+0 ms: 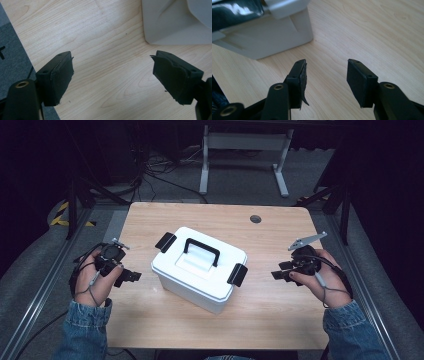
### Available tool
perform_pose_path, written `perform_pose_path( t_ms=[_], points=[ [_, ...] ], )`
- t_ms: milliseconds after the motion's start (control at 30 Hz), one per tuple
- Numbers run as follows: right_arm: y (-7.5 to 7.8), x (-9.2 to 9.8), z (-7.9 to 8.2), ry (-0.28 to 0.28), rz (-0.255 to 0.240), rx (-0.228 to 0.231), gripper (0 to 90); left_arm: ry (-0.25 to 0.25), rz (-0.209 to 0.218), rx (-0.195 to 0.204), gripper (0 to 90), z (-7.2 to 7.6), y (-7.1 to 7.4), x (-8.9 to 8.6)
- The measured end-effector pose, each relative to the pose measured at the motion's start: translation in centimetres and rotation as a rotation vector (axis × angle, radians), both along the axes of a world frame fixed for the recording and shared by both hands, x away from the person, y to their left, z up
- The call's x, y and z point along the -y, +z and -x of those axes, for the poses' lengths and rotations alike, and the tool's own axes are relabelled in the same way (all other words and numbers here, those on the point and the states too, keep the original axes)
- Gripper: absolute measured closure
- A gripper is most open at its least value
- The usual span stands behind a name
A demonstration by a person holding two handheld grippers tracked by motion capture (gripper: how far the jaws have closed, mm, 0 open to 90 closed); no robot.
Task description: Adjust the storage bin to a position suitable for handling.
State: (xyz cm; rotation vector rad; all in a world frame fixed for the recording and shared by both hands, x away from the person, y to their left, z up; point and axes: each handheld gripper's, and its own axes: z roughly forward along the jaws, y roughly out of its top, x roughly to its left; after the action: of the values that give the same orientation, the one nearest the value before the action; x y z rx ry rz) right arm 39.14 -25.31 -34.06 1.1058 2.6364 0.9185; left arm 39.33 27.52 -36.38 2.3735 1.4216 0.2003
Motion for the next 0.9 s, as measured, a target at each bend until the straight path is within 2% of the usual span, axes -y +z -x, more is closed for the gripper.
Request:
perform_pose_path(
  t_ms=[333,400,500,600,900],
  points=[
    [2.6,-2.9,-0.7,0.041,-0.003,0.026,51.0,-0.002,0.009,-0.01,17.7,-0.1,-0.1,-0.1],
    [3.0,-3.3,-0.8,0.041,-0.017,0.026,51.3,-0.002,0.014,-0.011,17.7,-0.1,-0.1,-0.1],
    [3.8,-4.3,-0.9,0.051,-0.07,0.02,52.1,-0.002,0.013,-0.01,17.7,-0.2,-0.1,-0.1],
    [4.4,-5.6,-0.9,0.078,-0.075,0.027,52.5,-0.014,0.005,-0.006,17.7,-0.3,-0.1,0.0],
    [4.7,-9.7,-1.9,0.149,-0.094,0.014,53.2,-0.018,0.008,-0.01,17.6,-0.3,-0.1,0.1]
  ],
)
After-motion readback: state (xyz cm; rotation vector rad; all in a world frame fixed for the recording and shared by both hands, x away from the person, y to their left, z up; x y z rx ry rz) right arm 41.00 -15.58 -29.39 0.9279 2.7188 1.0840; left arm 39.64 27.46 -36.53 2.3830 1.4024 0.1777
